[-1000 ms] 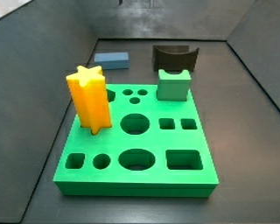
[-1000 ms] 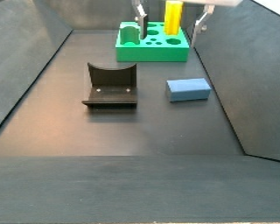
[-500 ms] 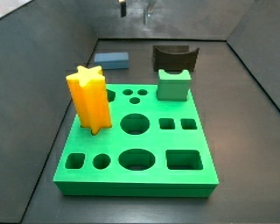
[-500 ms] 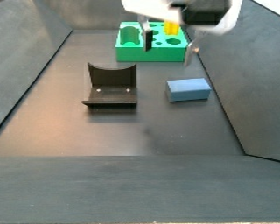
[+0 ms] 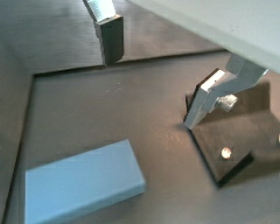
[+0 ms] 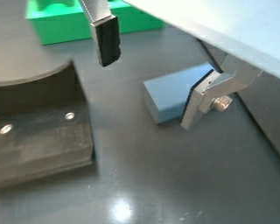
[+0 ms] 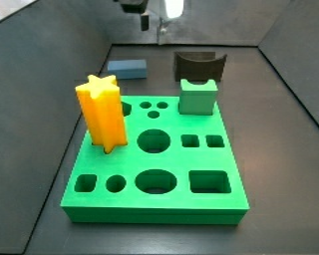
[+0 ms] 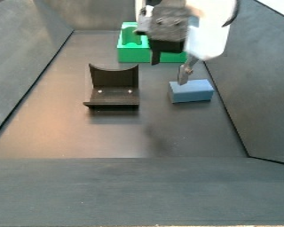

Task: Pick up the rectangle object. Move up. Place the rectangle object on the fixture. Regrasp the rectangle object. Move to above the board. Insert the rectangle object.
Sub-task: Pick up the rectangle object.

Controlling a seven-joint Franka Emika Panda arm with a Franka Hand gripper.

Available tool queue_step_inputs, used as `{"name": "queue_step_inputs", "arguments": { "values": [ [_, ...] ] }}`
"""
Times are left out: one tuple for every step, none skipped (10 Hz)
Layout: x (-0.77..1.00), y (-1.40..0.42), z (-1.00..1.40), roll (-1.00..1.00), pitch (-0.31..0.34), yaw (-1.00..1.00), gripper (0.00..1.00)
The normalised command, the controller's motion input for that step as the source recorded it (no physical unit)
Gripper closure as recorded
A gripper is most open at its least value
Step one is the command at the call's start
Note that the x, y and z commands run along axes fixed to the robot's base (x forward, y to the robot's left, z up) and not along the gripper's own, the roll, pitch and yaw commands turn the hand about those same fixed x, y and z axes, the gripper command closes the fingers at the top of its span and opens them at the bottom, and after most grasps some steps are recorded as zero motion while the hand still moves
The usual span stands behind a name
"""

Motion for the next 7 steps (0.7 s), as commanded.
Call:
{"name": "queue_step_inputs", "arguments": {
  "values": [
    [0.00, -0.22, -0.39, 0.00, -0.027, -0.88, 0.00],
    [-0.10, -0.06, -0.08, 0.00, 0.000, -0.65, 0.00],
    [0.00, 0.00, -0.07, 0.00, 0.000, -0.02, 0.00],
    [-0.24, -0.12, -0.47, 0.12, 0.000, -0.08, 0.00],
    [-0.23, -0.23, -0.55, 0.10, -0.007, -0.07, 0.00],
    [-0.12, -0.20, -0.26, 0.03, -0.013, -0.10, 0.00],
    [-0.11, -0.23, -0.17, 0.03, -0.001, -0.16, 0.00]
  ]
}}
